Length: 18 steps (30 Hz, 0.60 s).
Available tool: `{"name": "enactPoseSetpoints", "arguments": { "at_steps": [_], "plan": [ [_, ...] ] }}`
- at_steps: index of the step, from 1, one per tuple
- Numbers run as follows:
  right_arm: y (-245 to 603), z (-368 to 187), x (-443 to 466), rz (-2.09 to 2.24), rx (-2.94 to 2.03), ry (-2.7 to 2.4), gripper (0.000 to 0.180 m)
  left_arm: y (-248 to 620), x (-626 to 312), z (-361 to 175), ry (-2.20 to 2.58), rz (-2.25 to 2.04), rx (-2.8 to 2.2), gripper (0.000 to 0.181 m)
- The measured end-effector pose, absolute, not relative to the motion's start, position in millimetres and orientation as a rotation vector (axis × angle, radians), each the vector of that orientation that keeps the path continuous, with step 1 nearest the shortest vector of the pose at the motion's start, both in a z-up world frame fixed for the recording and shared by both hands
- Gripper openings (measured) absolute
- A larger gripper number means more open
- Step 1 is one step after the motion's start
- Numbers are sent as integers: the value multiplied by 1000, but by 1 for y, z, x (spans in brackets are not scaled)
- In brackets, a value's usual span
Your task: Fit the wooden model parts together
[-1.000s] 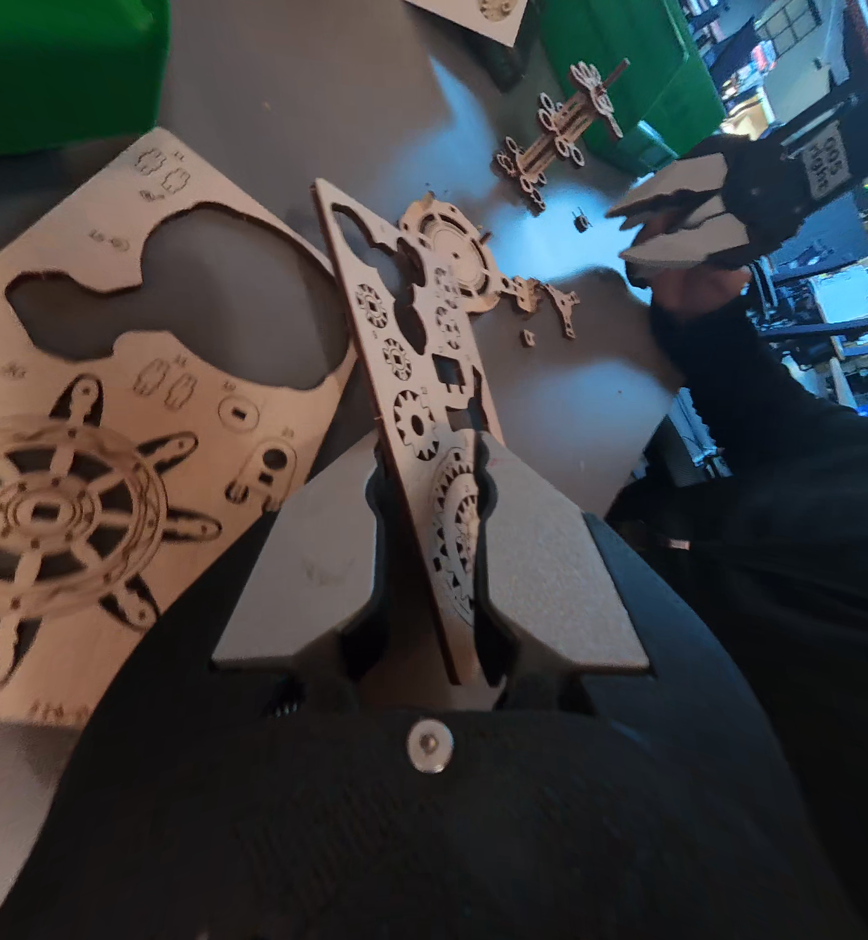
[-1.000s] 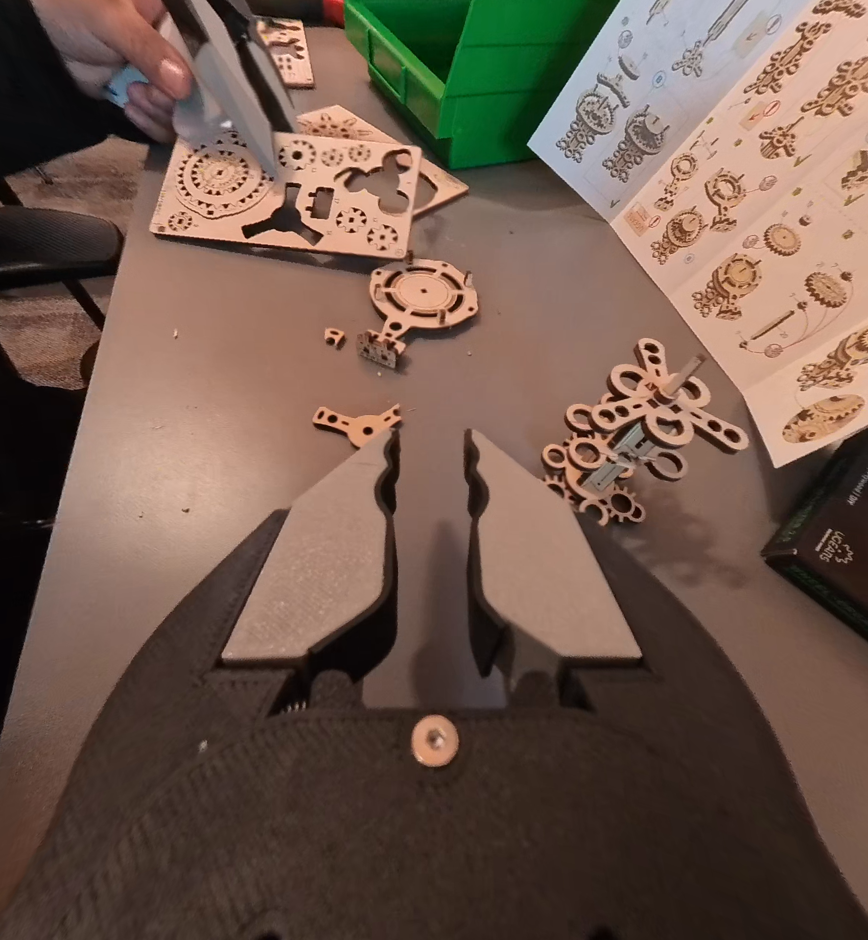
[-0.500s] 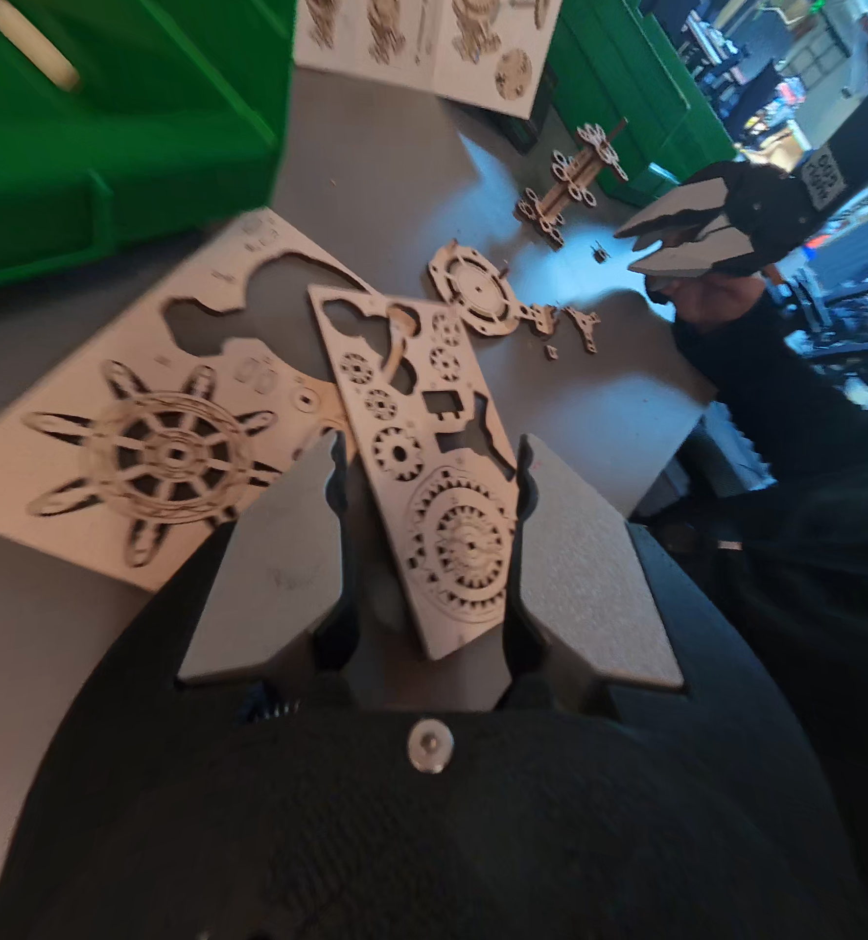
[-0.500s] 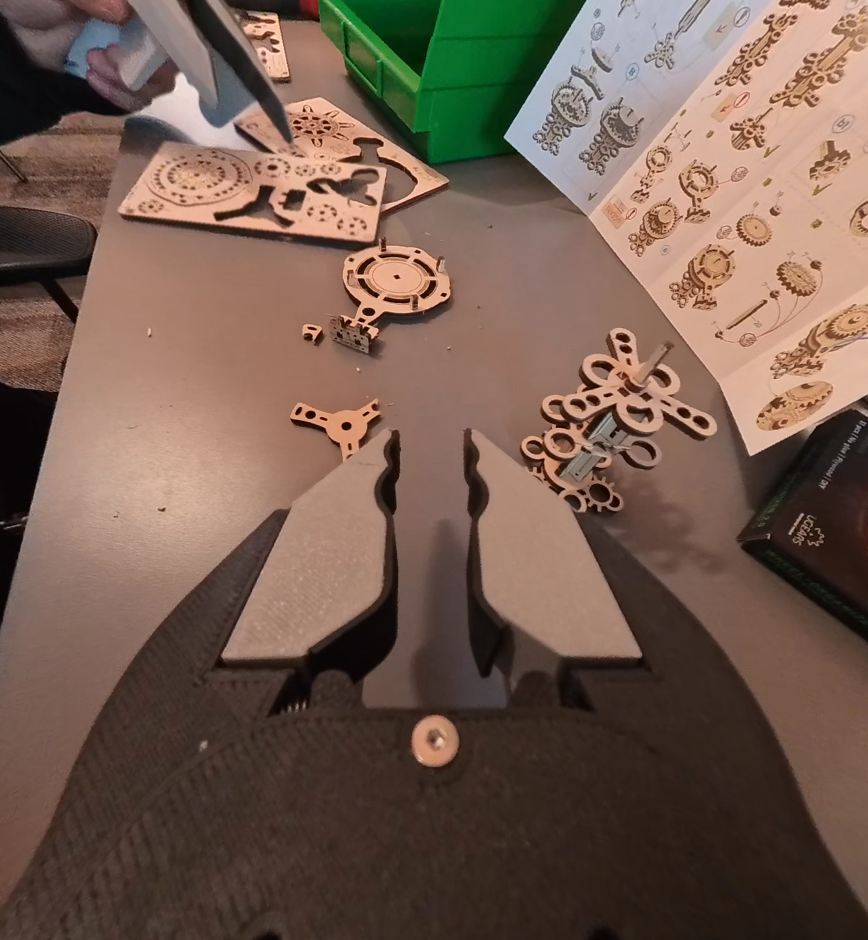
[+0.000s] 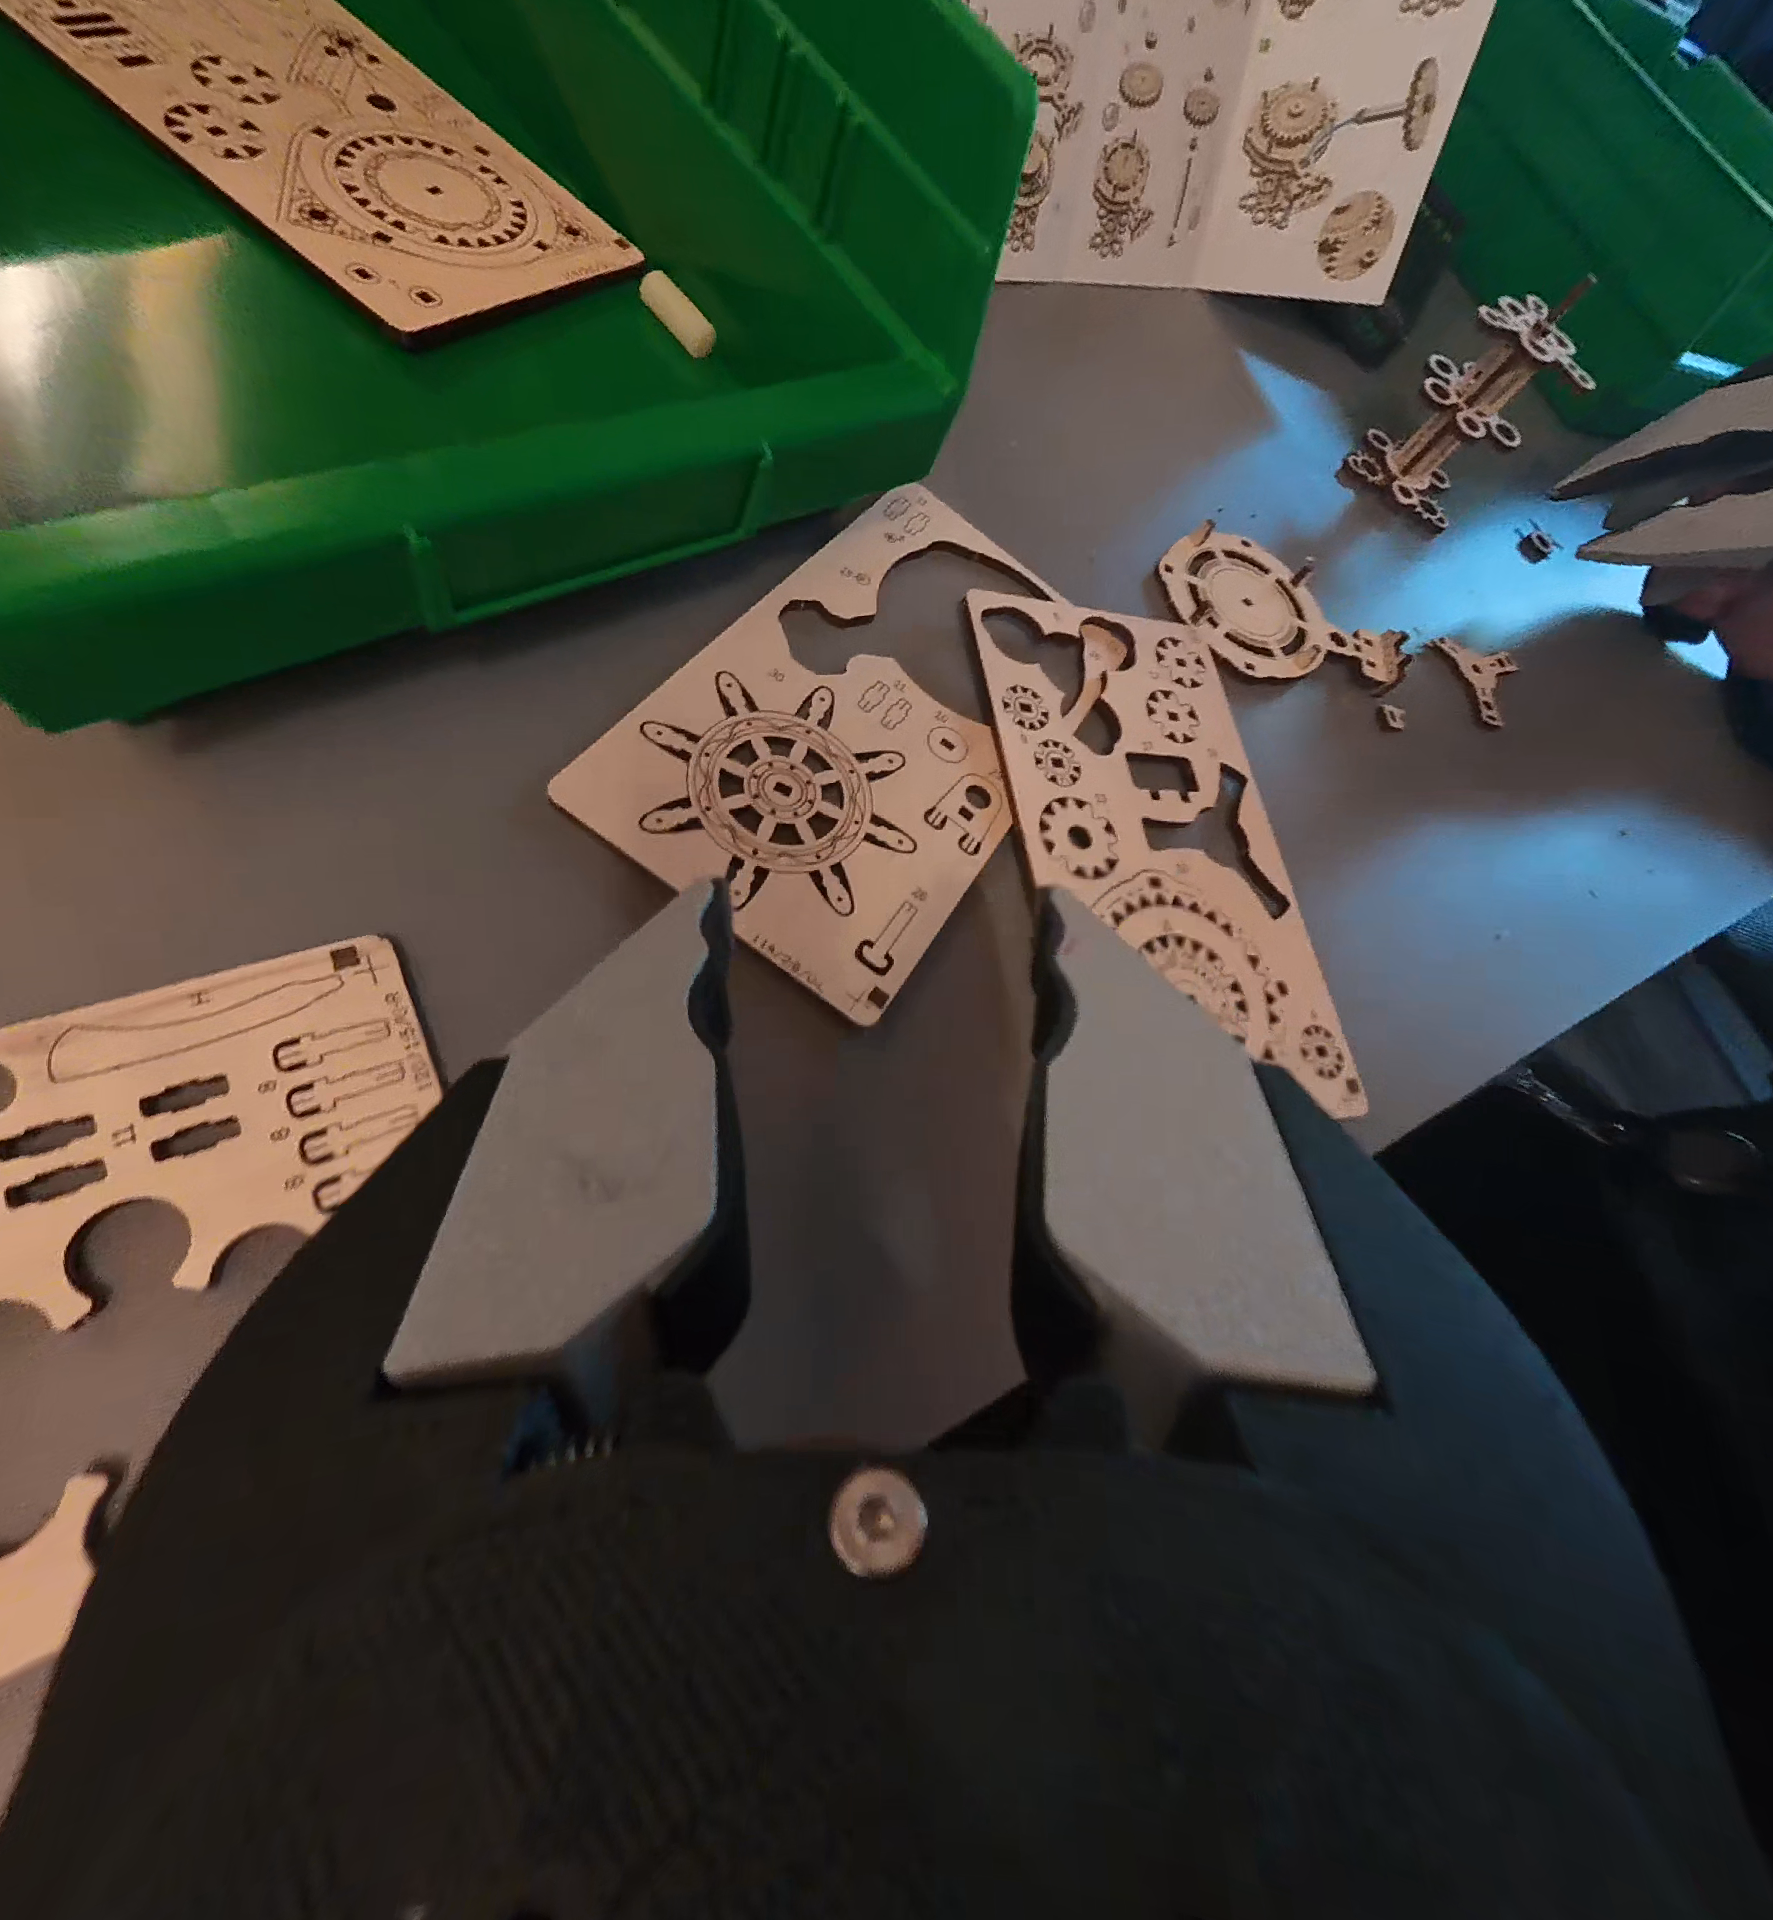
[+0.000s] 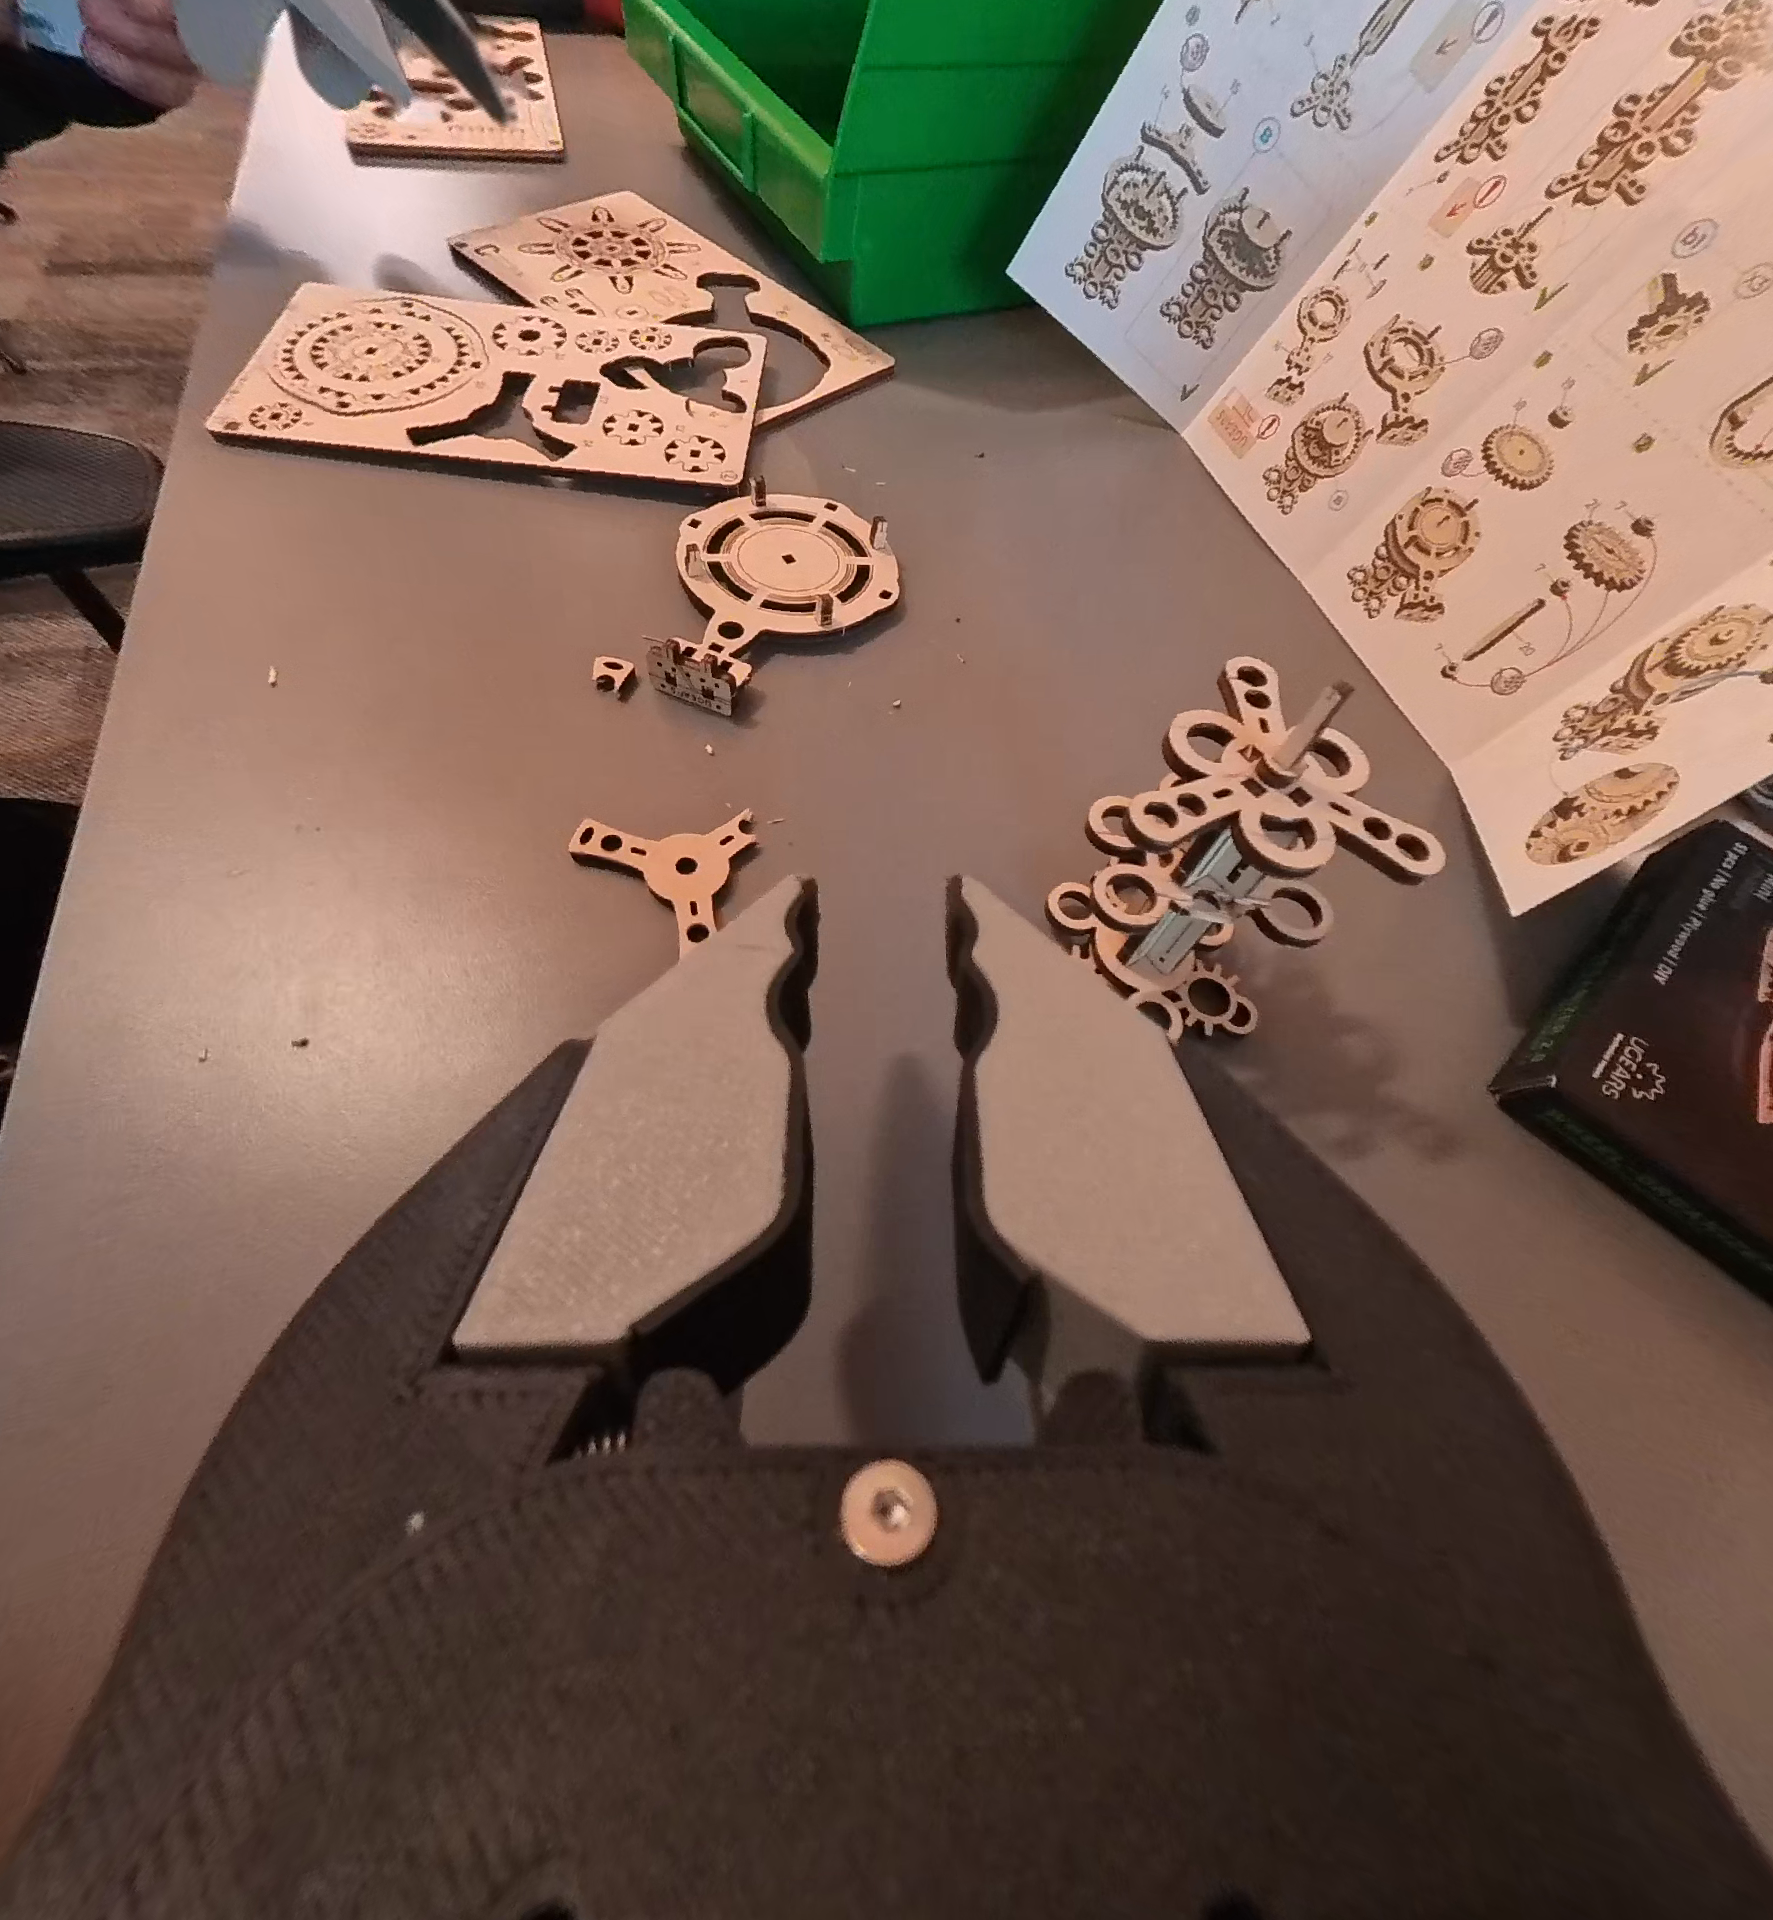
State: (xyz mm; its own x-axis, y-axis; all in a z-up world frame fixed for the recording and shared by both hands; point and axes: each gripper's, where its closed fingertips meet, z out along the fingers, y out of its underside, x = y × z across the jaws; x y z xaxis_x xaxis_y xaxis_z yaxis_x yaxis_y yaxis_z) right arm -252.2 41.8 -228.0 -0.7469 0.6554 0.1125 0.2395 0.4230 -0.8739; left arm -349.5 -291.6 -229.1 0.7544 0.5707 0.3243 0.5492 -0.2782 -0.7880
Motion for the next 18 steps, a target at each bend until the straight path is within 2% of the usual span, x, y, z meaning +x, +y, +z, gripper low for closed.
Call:
{"name": "enactPoseSetpoints", "arguments": {
  "at_steps": [18],
  "plan": [
    [45, -226, -253, 1317, -784, -2224, 22, -332, -350, -232, -908, 149, -1867, 53]
  ]
}}
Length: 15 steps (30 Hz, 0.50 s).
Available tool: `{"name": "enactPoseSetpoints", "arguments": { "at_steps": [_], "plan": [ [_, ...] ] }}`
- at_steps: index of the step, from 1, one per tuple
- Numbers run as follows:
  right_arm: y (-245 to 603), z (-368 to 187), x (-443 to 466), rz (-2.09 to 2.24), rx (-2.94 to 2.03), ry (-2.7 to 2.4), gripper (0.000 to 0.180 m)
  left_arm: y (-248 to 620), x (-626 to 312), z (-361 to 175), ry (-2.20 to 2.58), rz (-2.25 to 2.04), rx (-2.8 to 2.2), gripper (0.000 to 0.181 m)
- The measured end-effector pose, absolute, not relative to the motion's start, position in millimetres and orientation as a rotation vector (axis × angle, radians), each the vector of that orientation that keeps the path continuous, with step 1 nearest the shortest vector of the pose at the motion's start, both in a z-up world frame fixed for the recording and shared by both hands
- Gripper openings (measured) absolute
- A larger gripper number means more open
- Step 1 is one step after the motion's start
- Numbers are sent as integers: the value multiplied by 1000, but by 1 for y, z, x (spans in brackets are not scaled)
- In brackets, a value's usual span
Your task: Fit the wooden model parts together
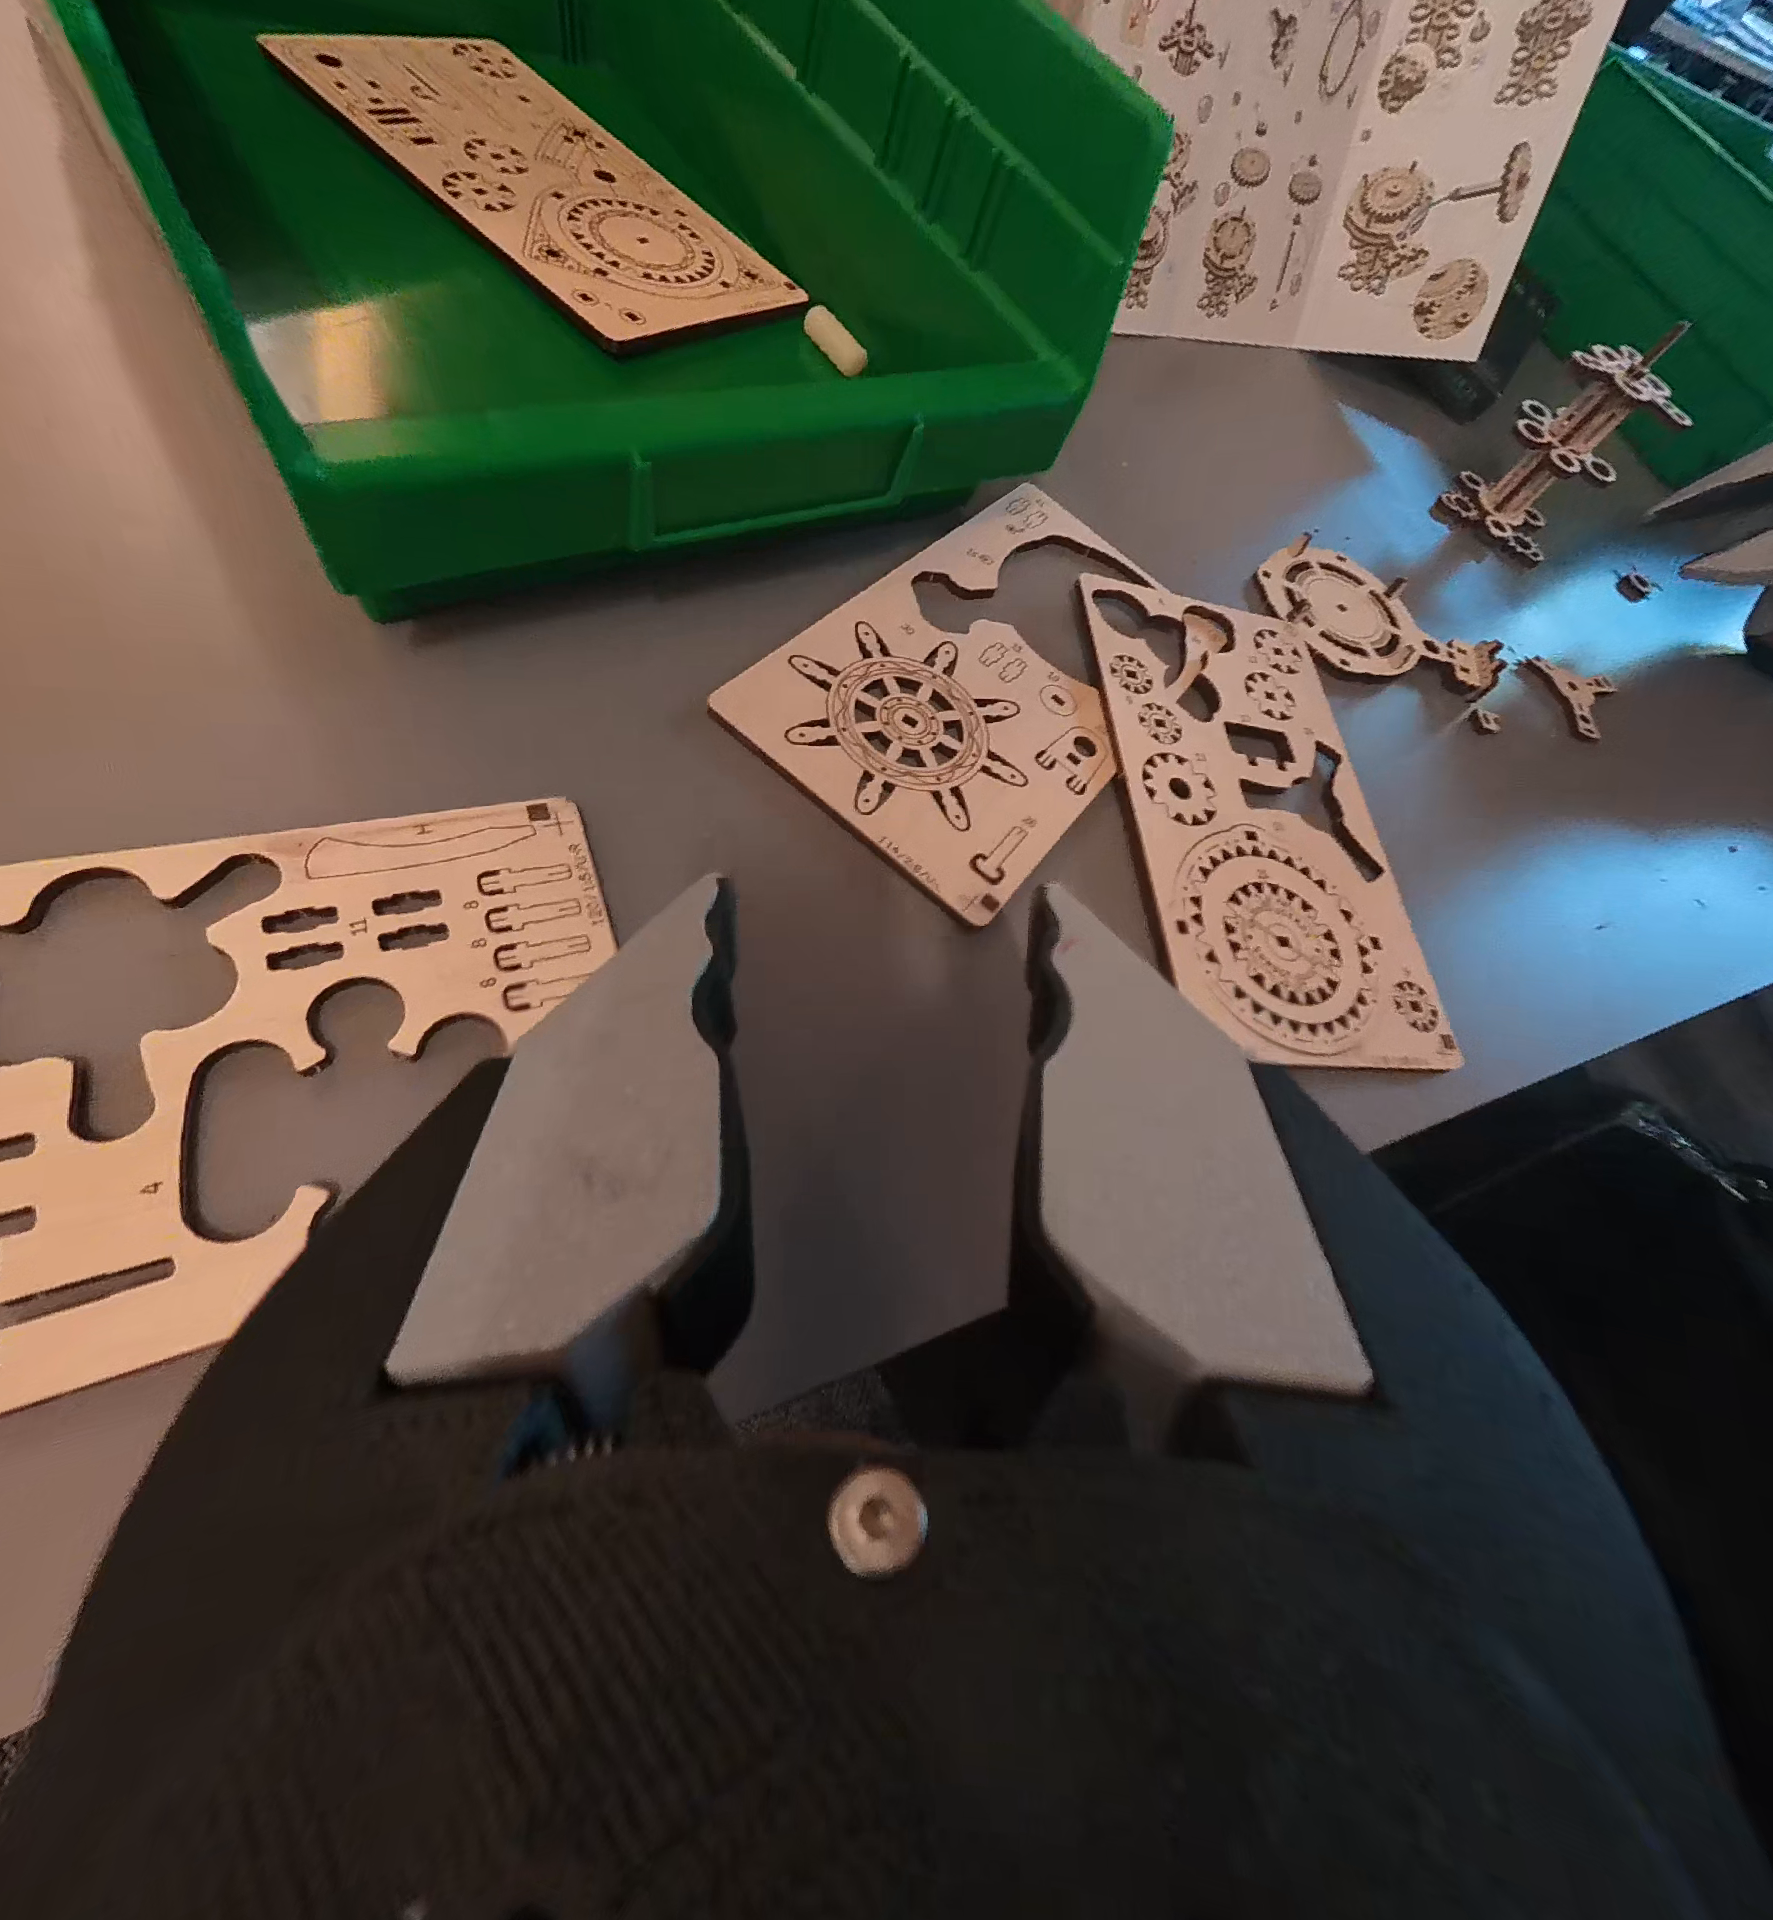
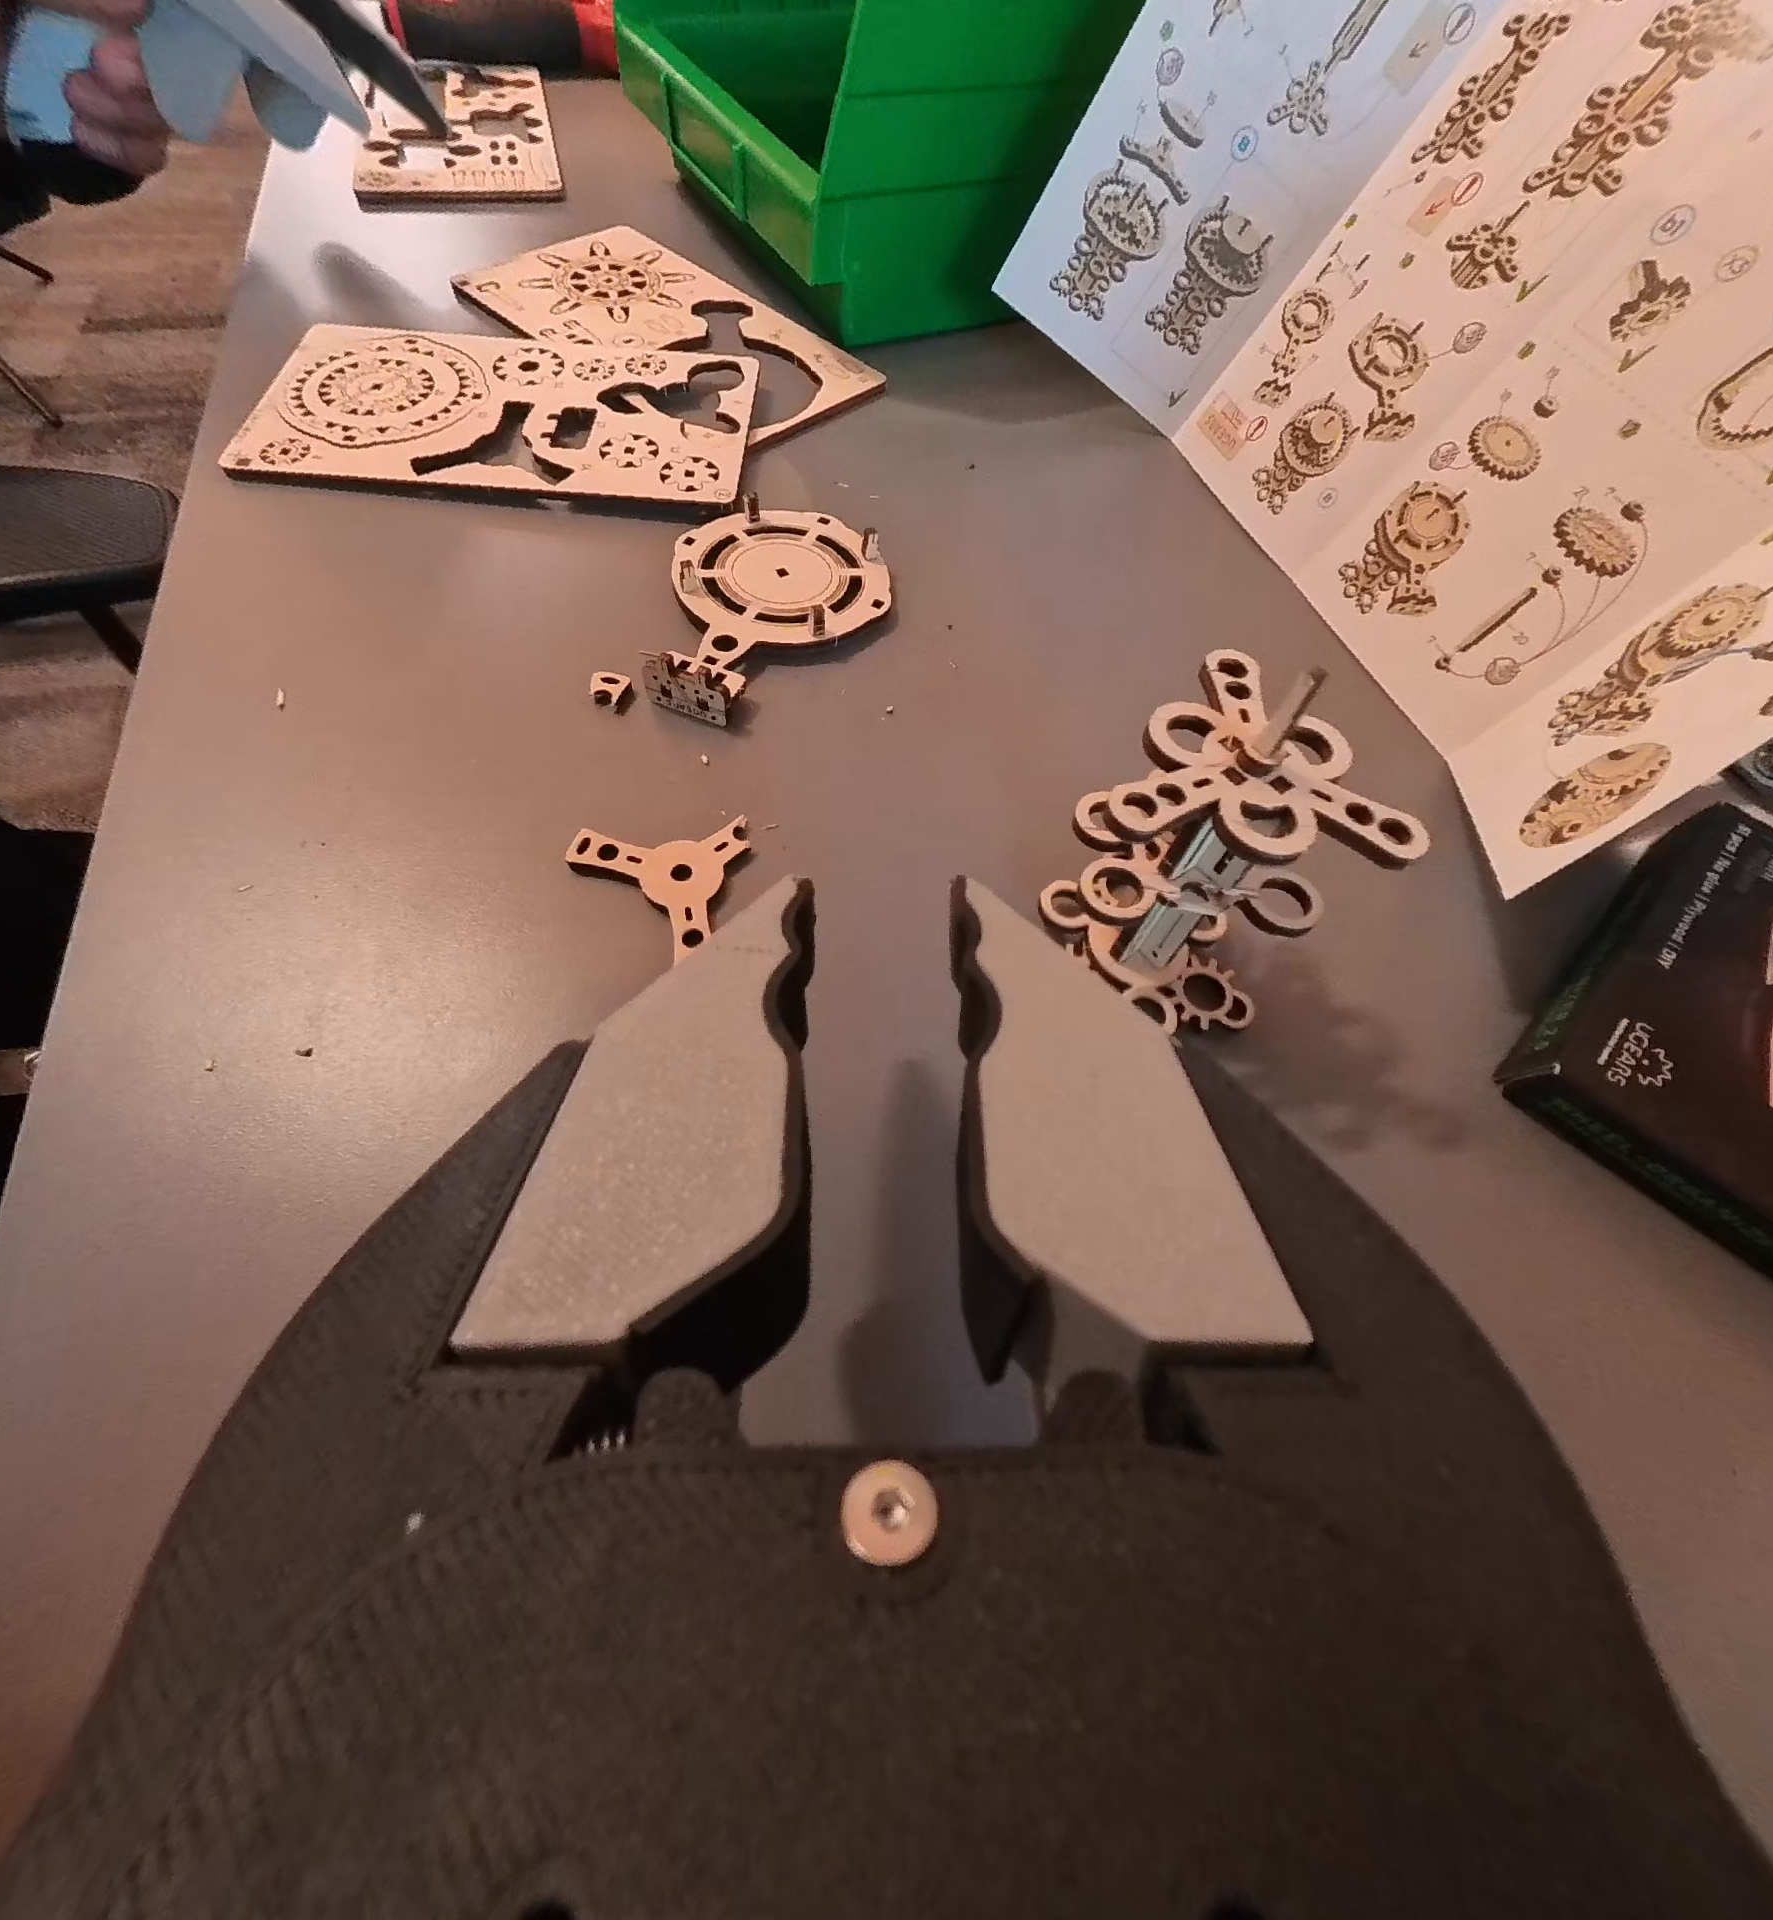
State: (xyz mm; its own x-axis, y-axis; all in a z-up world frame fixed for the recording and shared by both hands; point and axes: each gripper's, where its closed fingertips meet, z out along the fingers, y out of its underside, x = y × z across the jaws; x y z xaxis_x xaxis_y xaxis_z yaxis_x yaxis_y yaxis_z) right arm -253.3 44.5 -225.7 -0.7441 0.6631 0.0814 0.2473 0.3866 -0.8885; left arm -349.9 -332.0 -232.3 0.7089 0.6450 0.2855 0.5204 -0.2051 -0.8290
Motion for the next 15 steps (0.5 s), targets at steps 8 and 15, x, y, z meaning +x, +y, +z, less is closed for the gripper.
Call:
{"name": "enactPoseSetpoints", "arguments": {
  "at_steps": [8, 15],
  "plan": [
    [46, -224, -254, 1347, -809, -2215, 23, -338, -355, -236, -906, 145, -1851, 52],
    [49, -222, -256, 1360, -829, -2195, 23, -332, -359, -246, -875, 153, -1885, 51]
  ]
}}
